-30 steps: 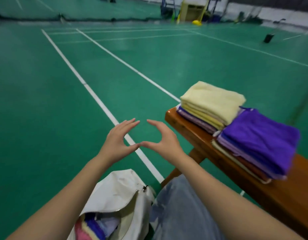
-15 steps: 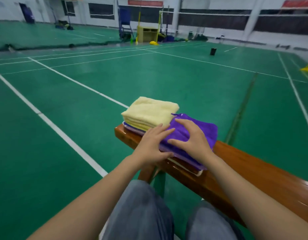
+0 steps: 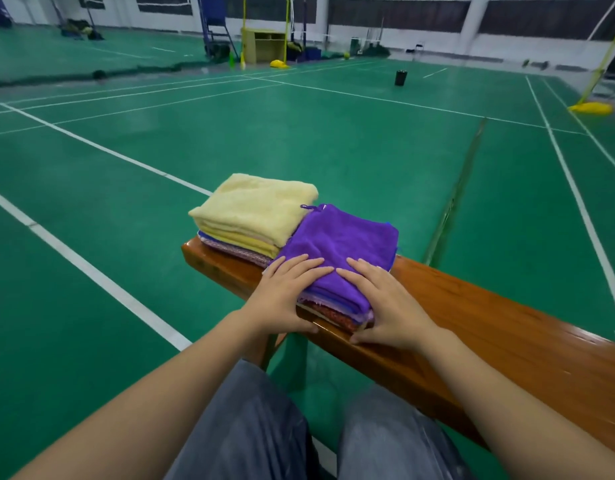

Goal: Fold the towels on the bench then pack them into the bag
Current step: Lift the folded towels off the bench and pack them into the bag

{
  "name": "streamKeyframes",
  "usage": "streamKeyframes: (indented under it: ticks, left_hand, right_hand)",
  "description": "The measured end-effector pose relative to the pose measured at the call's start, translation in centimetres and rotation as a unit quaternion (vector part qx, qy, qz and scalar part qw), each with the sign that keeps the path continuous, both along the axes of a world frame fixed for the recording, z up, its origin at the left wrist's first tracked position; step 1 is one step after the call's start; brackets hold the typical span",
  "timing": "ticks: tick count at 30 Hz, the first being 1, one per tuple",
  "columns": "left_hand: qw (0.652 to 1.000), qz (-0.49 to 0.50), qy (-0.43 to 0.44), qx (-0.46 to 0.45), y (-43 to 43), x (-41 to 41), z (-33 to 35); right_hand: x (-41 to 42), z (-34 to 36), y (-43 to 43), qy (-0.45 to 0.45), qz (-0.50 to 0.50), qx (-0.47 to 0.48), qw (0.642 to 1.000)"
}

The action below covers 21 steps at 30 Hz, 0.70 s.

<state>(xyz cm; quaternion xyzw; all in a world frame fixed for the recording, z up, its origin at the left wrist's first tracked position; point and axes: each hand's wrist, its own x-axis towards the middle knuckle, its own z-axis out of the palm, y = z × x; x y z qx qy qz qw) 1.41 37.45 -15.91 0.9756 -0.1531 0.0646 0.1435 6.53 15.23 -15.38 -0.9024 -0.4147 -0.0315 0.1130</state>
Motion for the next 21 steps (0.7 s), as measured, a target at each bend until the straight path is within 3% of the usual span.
streamKeyframes:
  ticks: [7,13,17,21]
  left_hand:
    - [1.000,0.009,-0.015,-0.019,-0.1,0.4,-0.6]
    - [0.999,0.004,-0.028,-0.030,0.0,0.6,-0.8]
    - [0.999,-0.002,-0.033,-0.017,0.1,0.5,-0.8]
    - [0.996,-0.010,-0.081,-0.037,-0.2,0.3,-1.0]
  right_hand:
    - [1.1,0.5,-0.8,-0.019,0.038,-0.009,0.999]
    - [0.8,-0.3,-0.1,-0.136,0.039,0.011,0.990]
    - [0.6,-0.6,0.5,-0.114,0.015,0.103,0.988]
    - [0.5,0.5,0.6,-0.074,0.008,0.129,0.989]
